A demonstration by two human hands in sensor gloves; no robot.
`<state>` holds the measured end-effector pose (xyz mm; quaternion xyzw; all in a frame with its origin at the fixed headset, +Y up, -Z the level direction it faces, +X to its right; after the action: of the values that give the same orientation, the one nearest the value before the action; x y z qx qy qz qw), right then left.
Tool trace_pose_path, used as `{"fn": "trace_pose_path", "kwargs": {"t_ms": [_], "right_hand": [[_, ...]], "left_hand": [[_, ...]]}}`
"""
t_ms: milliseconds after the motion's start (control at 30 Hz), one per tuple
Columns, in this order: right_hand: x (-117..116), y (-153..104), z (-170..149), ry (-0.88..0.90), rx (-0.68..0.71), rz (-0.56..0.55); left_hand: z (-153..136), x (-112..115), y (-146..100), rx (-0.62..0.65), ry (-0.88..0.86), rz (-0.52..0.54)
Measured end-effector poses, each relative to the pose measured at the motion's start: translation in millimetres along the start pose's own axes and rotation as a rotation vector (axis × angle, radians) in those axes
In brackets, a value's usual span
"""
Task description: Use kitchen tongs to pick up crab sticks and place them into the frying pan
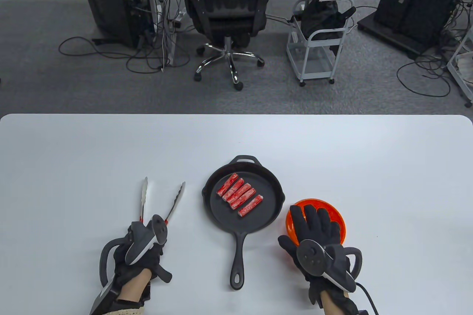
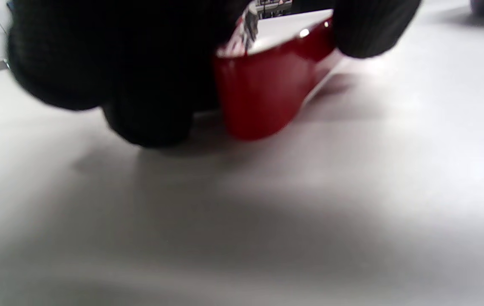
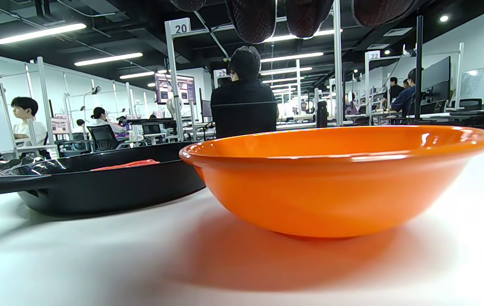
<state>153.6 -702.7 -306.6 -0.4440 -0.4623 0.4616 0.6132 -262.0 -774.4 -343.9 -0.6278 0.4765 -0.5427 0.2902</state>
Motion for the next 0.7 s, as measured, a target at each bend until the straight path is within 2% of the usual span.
{"fn": "trace_pose_path", "kwargs": {"t_ms": [67,133,167,233,367,400,500,700], "right_hand": [[-0.1,0.1,0.2,0.000,0.000,0.003],[0.0,0.3,0.5,-0.001,0.000,0.003],[0.2,0.4,0.8,-0.002,0.000,0.003],[0.6,0.5,2.0,-0.005,0.001,0.000],[2.6,-0.5,5.0,-0.008,0.012,-0.010],[3.4,-0.7,5.7,-0.008,0.013,-0.013],[3.2,-1.3,7.7,-0.015,0.017,-0.012],[-0.6,-1.5,12.2,-0.012,0.038,0.018]], "left_hand": [[-1.6,-6.0,-5.6,0.010,-0.029,0.017],[-0.9,-19.0,-15.0,0.048,-0.053,0.104],[0.3,-28.4,-22.0,0.080,-0.071,0.185],[6.7,-48.4,-38.4,0.192,-0.117,0.376],[19.2,-62.9,-59.6,0.354,-0.137,0.481],[26.3,-64.5,-64.4,0.444,-0.142,0.522],[40.7,-61.5,-69.4,0.577,-0.106,0.554],[56.7,-50.8,-73.2,0.683,0.012,0.502]]}}
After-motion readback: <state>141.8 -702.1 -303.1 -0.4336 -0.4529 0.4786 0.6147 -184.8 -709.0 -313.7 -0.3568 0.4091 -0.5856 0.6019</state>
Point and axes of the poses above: the tracker on the back of each hand, its own z axis roughly to the thumb side, its own y axis roughly from the wrist to the fingertips, x = y × z, the point moved 5 cm from there along y, roughly from the wrist to the fingertips, and after that the axes turned 1 degree about x, right-handed, at the moved point
